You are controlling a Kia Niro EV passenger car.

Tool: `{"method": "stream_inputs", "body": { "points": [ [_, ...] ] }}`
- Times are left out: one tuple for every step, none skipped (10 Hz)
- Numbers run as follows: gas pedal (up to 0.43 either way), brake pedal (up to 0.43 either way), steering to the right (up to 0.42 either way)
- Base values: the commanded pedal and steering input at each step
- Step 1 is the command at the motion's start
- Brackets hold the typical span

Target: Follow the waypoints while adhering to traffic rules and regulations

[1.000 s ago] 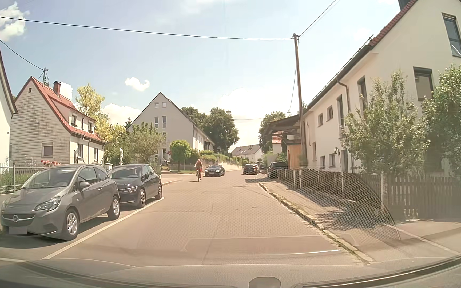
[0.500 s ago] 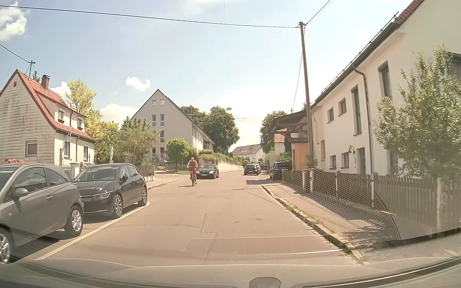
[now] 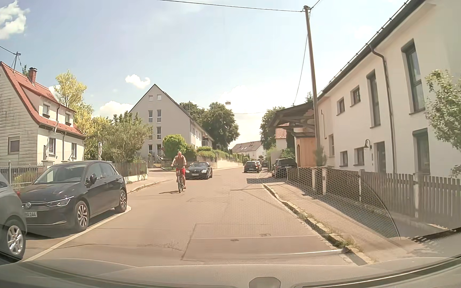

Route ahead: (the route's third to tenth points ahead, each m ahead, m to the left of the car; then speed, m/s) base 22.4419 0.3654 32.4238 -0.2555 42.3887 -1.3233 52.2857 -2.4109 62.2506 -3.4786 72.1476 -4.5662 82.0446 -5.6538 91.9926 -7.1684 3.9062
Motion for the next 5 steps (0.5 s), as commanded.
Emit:
{"method": "stream_inputs", "body": {
  "points": [
    [0.0,0.0,-0.002],
    [0.0,0.0,-0.002],
    [0.0,0.0,-0.003],
    [0.0,0.0,-0.004],
    [0.0,0.0,-0.005]
  ]
}}
